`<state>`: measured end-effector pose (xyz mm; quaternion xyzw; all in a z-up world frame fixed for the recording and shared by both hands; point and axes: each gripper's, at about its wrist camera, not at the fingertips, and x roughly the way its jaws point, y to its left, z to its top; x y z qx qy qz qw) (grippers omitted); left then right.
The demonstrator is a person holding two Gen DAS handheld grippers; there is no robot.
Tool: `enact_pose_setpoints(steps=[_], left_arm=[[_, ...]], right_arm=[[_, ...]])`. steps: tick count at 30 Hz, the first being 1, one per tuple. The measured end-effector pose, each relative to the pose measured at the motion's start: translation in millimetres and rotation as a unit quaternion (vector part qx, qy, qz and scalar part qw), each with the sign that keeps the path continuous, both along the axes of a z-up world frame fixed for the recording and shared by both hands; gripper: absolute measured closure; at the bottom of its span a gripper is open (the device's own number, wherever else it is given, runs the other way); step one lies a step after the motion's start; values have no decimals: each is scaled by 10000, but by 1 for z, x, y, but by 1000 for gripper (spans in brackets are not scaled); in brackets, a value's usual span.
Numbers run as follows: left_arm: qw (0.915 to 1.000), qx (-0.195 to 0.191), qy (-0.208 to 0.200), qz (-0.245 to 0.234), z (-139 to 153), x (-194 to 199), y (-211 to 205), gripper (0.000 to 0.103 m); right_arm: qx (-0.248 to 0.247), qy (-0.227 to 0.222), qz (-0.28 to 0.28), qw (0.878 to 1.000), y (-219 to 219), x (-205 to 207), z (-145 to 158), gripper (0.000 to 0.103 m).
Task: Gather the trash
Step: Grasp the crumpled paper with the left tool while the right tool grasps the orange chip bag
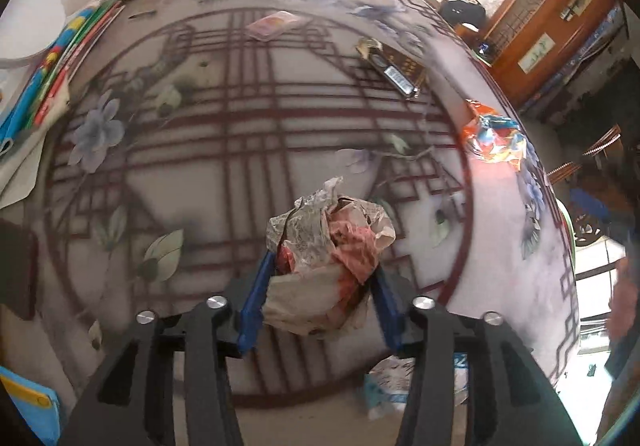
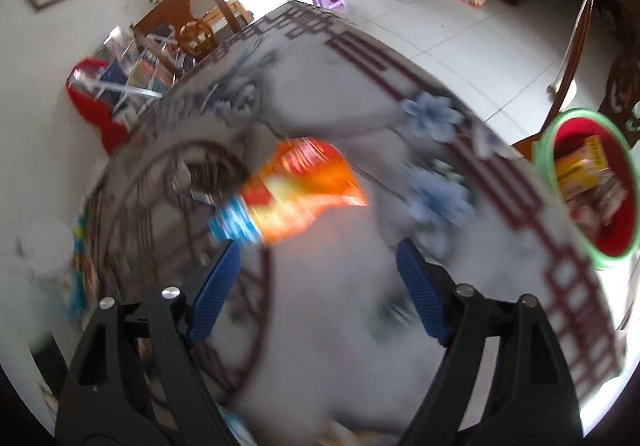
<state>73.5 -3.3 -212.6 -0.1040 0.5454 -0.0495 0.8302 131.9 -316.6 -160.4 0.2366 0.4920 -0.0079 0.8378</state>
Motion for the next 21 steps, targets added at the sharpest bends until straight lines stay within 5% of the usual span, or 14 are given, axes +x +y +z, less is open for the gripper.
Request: enact_pose_setpoints(steps=[9,15,17,21], left_arm=[[9998,-76,-104,126,5,-3,11,37],[9997,-179,-8,138,-3,3,16,37],[9997,-199,13,143,-4,6,16,37],[9998,-158,37,93,-6,9,15,36]], right_arm=[[478,787,-412,9949,26,64,-40,23],[341,905,-460,9942,30,77,-53,23],[269,919,-411,9946,31,78,-54,28],[218,744,-151,9969,33,73,-47,55]])
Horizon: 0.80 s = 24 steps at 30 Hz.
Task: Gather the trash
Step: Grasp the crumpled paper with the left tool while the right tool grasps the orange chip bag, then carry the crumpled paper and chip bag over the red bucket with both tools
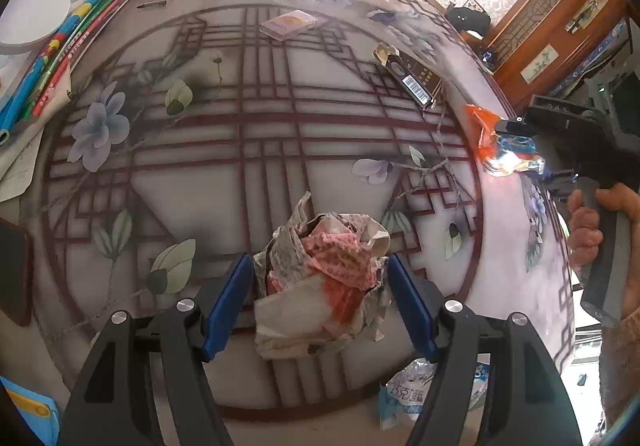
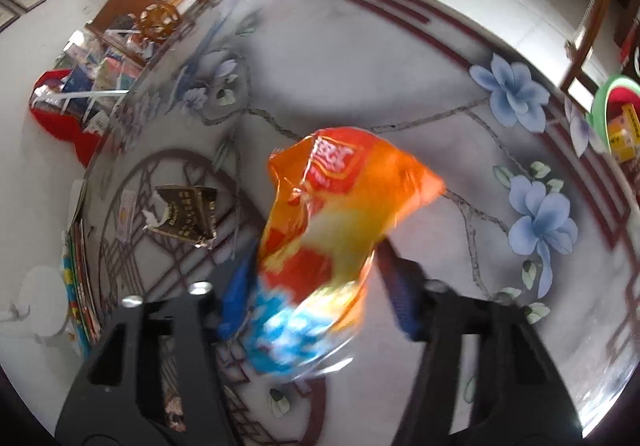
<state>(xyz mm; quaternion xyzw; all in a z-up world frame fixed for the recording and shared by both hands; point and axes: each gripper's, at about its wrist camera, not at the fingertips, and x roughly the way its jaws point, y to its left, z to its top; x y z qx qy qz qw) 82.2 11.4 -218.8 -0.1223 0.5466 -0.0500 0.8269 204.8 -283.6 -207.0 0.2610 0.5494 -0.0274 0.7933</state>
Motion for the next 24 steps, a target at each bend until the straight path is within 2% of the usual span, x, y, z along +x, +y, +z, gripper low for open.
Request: enact_pose_setpoints(steps=[6,10,13,15,17,19,24], left_arm=[[10000,45,19,-19,-1,-4,-4,38],[9999,133,40,-58,0,-6,-7,40],[9999,121,40,-31,0,-4,-6,47],[10000,38,68,25,2,-2,-3,61],[9999,-112,27,113,8,-3,0,62],[9998,-91,-104,121,17,-5,-2,63],[9988,32,-495,-25,46,-11,-18,63]], right_arm=[[-90,-287,676,9973,12,-23,18,57],[-458,-576,1151,9906,21,-54,30,57],[-724,-744,1406,9846,23,-83,37,57],[-864,-904,1416,9820,21,-102,42,57],[-979,-1066,1338,9804,17,-122,48,57],[-1073,-1178,1282,9789,14,-138,51,57],[-1146,-1202,1185,9790,6,-145,60,57]])
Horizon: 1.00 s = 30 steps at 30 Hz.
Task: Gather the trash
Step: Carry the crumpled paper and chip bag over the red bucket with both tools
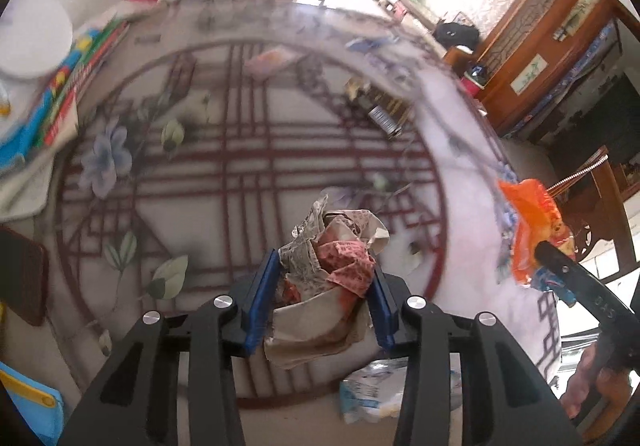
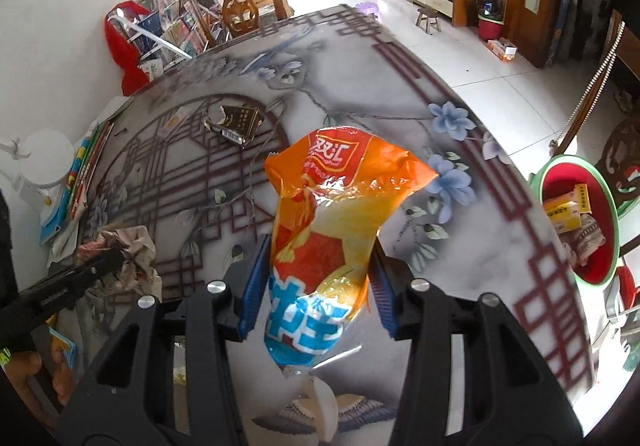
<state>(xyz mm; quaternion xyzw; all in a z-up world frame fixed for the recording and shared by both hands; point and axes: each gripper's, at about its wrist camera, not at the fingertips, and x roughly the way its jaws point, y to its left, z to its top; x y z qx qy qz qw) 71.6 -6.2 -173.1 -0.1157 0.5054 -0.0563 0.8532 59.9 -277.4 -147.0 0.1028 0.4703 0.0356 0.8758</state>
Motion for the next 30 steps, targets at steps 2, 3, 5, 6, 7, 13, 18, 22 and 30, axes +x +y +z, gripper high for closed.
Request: enact_pose_setpoints(steps=[2,3,5,6,7,13,18,22,30], left_arm=[[9997,68,-205,-105,14,-3,-8,63],[9994,99,-287,-149,20,-4,-12,63],[9987,151,-434,-231,30,-6,-20,63],[9984,156,-477,-252,33,-7,-23,63],[9982,150,-517,-273,37,-8,-26,63],[9977,162,-583,-303,45,-10,-39,63],[9978,189,-576,-282,45,-12,-50,63],[9978,223,-578,-233,46,-12,-64,63],[9970,213,-621,-420,52,-3,-124,63]], right_arm=[[18,-12,-56,10000,-3,-3,2,57],[27,-22,-71,10000,-3,-4,2,57],[55,-22,-108,9999,-8,-6,1,57],[67,-21,-133,9999,-10,-7,1,57],[70,-28,-154,9999,-12,-8,1,57],[31,-94,-248,9996,-26,-11,4,57],[6,-126,-281,9995,-39,-11,4,57],[-86,-232,-241,9994,-51,-11,8,57],[-129,-317,-399,9986,-111,-9,12,57]])
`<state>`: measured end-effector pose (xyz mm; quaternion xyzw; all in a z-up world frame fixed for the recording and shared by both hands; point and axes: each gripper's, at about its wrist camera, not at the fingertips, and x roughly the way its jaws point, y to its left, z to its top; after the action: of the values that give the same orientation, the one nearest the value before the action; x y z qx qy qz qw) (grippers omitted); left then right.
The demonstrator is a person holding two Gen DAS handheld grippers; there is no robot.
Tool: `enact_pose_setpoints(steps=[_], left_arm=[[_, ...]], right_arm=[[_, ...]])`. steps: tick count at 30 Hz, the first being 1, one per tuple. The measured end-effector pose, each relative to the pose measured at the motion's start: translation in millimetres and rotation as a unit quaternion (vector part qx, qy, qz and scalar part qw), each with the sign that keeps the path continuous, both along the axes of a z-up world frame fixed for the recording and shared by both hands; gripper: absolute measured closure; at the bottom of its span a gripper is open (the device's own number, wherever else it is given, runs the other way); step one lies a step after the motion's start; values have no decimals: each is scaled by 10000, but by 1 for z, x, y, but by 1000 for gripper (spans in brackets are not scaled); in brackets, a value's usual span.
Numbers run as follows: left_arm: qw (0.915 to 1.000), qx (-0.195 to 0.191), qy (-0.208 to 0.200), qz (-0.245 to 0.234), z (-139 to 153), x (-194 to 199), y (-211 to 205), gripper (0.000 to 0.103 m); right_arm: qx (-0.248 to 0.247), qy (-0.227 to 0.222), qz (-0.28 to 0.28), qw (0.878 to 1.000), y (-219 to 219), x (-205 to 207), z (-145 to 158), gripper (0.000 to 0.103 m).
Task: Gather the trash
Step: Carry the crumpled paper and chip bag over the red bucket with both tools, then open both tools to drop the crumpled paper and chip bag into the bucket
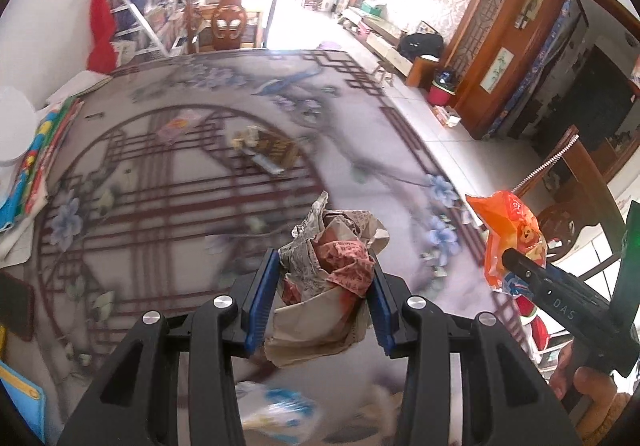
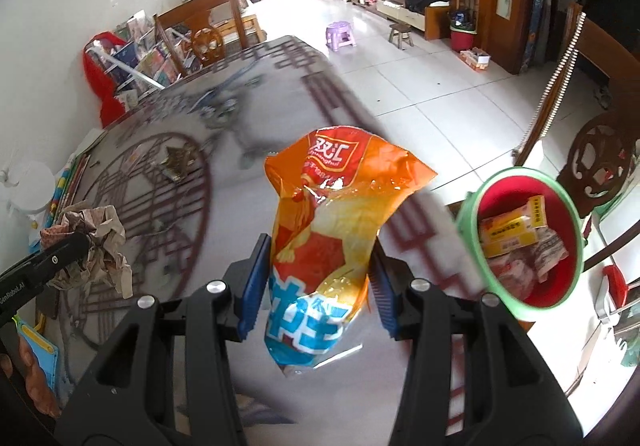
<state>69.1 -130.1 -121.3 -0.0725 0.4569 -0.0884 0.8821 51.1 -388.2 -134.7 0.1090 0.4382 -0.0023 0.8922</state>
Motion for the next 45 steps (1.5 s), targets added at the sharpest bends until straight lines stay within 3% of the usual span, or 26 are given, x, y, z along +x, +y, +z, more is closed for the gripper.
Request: enact_pose_setpoints(steps=[18,23,28,30,32,34,38,41,45], left_arm=[[9925,0,-47,-1220,3,29,-216,63],[9847,-215,259,-1708,-13,41,-271,63],[9741,-124,366,-2228,-21,42,-323,61],[9697,-172,411,-2403,-23,44,-342,51],[9685,-229,396,-2446,-23,45,-350,40],[9673,-218,321,-2508,-21,44,-354,34],[9678,-68,237,-2506,-18,41,-346,32],[9725,-17,195,-2322,-16,40,-325,24],[9794,213,76,-2008,-11,33,-281,22]], right_arm=[[25,135,-968,9952,-188,-14,-14,56],[155,295,-1303,9909,-228,-21,-25,56],[207,470,-1544,9867,-252,-30,-38,56],[257,504,-1635,9849,-260,-32,-42,55],[274,543,-1679,9839,-265,-32,-45,50],[237,602,-1761,9822,-270,-32,-48,33],[304,556,-1859,9805,-274,-34,-50,33],[329,522,-1830,9812,-273,-30,-50,33],[350,434,-1641,9849,-259,-22,-45,32]])
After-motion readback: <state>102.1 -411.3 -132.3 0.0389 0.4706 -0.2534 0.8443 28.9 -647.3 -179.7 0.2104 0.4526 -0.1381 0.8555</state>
